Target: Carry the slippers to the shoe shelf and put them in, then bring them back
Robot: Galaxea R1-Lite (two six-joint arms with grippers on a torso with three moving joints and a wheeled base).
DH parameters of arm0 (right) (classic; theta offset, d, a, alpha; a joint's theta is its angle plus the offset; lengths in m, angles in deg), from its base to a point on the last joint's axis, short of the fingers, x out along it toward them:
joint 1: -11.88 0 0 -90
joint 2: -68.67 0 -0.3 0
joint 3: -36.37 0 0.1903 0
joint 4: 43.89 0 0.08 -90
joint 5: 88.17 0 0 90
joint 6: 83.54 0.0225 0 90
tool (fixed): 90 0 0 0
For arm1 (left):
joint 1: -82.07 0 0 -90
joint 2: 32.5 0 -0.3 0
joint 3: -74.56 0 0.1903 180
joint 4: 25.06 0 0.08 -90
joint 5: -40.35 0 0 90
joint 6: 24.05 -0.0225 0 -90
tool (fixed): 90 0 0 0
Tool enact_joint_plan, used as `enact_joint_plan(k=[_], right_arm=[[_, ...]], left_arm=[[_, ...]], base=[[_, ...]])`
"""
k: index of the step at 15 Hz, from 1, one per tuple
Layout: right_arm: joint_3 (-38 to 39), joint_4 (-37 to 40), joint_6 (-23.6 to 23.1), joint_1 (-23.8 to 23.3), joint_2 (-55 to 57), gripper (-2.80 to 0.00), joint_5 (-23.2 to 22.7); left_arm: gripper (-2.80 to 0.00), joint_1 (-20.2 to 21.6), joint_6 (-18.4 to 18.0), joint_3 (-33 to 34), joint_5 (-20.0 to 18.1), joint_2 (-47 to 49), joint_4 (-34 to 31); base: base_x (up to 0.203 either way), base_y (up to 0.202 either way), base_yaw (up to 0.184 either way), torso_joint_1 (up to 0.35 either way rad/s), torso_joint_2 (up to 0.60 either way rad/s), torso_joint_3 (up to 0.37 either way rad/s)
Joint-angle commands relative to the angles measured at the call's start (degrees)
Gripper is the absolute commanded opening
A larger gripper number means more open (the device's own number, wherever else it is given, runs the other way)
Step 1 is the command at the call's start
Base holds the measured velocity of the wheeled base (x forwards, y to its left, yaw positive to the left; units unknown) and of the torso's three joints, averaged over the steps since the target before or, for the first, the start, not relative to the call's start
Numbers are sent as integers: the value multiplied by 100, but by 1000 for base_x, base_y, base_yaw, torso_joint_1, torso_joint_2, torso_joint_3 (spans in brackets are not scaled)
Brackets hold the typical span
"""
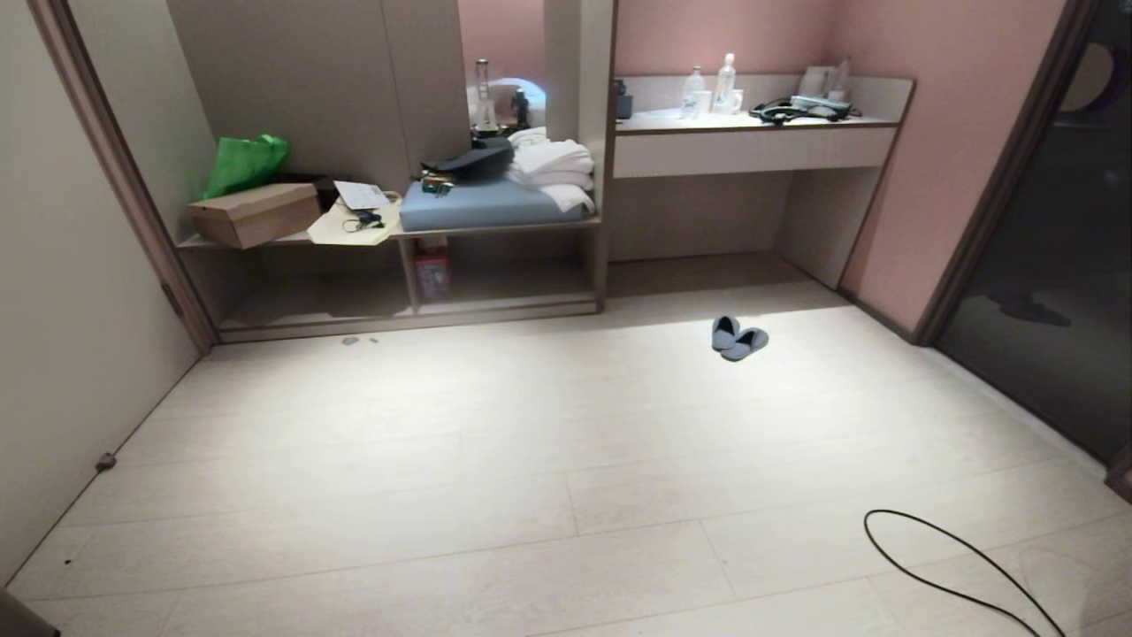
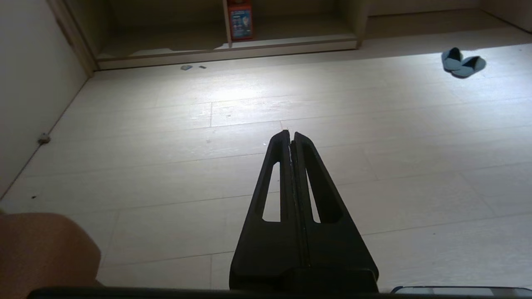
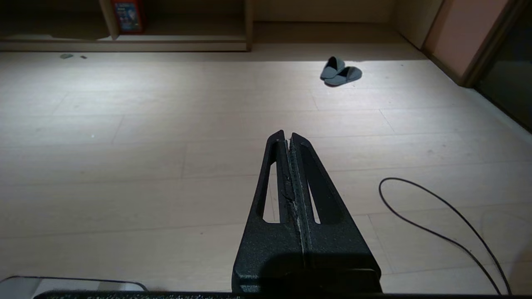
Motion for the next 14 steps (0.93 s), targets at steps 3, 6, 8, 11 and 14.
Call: enact_joint_plan(k=[3, 6, 8, 11, 14], right_arm=[[0, -1, -3, 2, 6, -280, 4], [0, -1, -3, 2, 6, -280, 4], [0, -1, -3, 2, 6, -280, 4], [0, -1, -3, 2, 6, -280, 4], [0, -1, -3, 2, 6, -280, 4]], left_arm=[[-280, 2, 4, 1, 0, 4, 4], [-280, 2, 4, 1, 0, 4, 5], [-280, 2, 4, 1, 0, 4, 5], [-280, 2, -4, 1, 0, 4, 0], [-280, 2, -4, 1, 0, 4, -4]], base=[[0, 0, 0, 0, 0, 0], [0, 0, 0, 0, 0, 0], [0, 0, 0, 0, 0, 0], [0, 0, 0, 0, 0, 0], [0, 0, 0, 0, 0, 0]])
